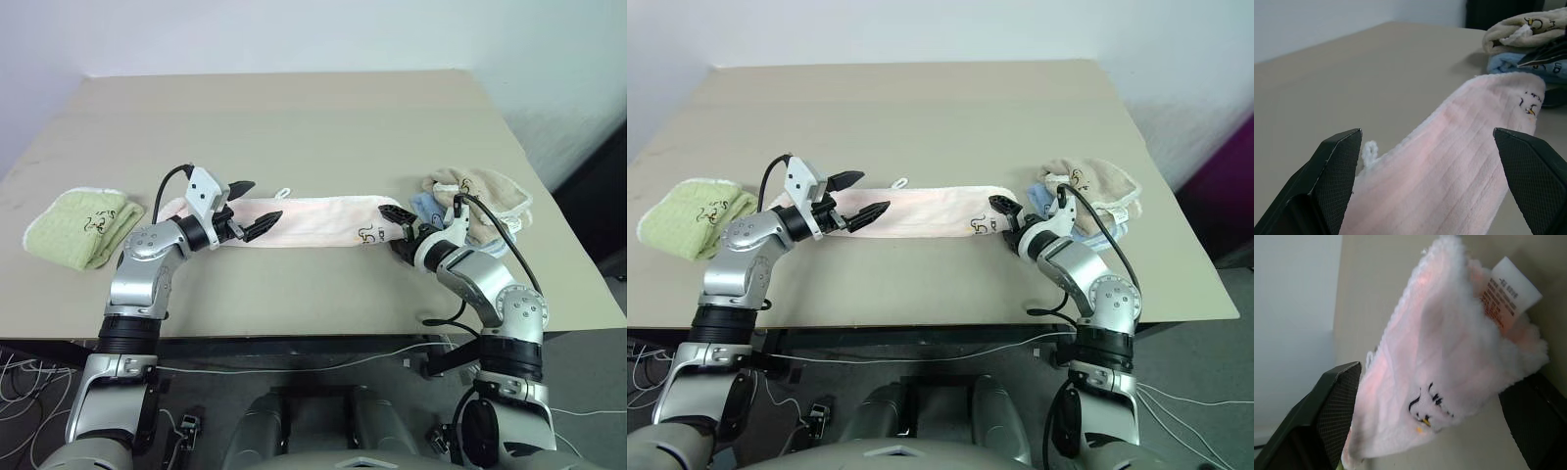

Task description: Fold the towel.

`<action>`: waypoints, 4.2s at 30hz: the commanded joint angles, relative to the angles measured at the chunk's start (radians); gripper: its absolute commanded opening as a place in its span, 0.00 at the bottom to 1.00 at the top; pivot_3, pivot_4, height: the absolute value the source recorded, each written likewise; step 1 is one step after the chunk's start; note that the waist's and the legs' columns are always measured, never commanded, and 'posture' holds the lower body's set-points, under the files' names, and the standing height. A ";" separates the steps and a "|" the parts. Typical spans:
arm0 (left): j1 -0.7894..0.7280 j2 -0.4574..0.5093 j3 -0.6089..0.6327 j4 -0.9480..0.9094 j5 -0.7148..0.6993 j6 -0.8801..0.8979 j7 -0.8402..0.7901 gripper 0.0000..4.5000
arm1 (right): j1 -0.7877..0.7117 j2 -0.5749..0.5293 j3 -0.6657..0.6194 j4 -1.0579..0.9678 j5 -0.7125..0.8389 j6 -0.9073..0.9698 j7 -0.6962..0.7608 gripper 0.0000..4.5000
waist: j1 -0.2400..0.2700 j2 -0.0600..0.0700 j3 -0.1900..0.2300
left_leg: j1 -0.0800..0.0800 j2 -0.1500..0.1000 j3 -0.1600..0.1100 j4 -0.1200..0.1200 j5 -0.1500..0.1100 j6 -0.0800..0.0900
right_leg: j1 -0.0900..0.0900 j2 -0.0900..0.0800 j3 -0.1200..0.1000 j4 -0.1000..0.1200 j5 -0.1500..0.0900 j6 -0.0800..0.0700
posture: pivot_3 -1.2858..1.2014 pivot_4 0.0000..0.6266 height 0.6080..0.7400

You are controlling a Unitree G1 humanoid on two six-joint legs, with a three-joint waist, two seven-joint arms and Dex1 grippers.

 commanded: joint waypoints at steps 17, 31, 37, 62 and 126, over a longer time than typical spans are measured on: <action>0.006 0.005 0.011 -0.053 -0.014 -0.004 0.014 1.00 | 0.031 -0.104 -0.082 -0.181 -0.023 -0.033 -0.012 0.01 | 0.028 0.000 0.000 | -0.003 -0.002 0.000 0.000 0.000 0.000 | -0.002 -0.004 0.000 -0.001 0.000 0.000 | 0.52 0.24 1.00; -0.012 -0.012 -0.002 -0.029 -0.002 -0.017 0.019 1.00 | -0.085 -0.417 0.281 -0.394 -0.396 0.123 0.368 0.01 | 0.023 0.000 0.000 | -0.002 -0.001 0.000 -0.001 0.000 0.000 | -0.002 -0.003 0.000 -0.002 0.000 0.000 | 0.52 0.24 1.00; -0.025 -0.024 -0.004 -0.012 0.003 -0.024 0.024 1.00 | -0.213 -0.446 0.563 -0.383 -0.704 0.102 0.599 0.01 | 0.025 0.000 0.001 | -0.003 -0.001 0.000 -0.001 0.000 0.000 | -0.002 -0.004 0.000 -0.003 0.000 0.000 | 0.52 0.24 1.00; 0.041 -0.019 0.017 -0.093 -0.008 0.000 0.075 1.00 | -0.361 -0.123 0.772 0.060 -1.278 -0.106 1.027 0.10 | 0.023 0.000 0.001 | -0.003 -0.002 -0.001 -0.002 0.000 0.000 | -0.005 -0.004 -0.001 -0.002 0.000 0.000 | 0.52 0.24 1.00; 0.036 -0.043 0.002 -0.066 -0.009 -0.007 0.081 1.00 | -0.468 -0.004 0.611 0.455 -1.521 -0.472 1.050 0.08 | 0.022 0.000 0.001 | -0.004 -0.002 -0.002 -0.003 0.000 -0.001 | -0.004 -0.005 -0.002 -0.004 0.000 0.000 | 0.52 0.24 1.00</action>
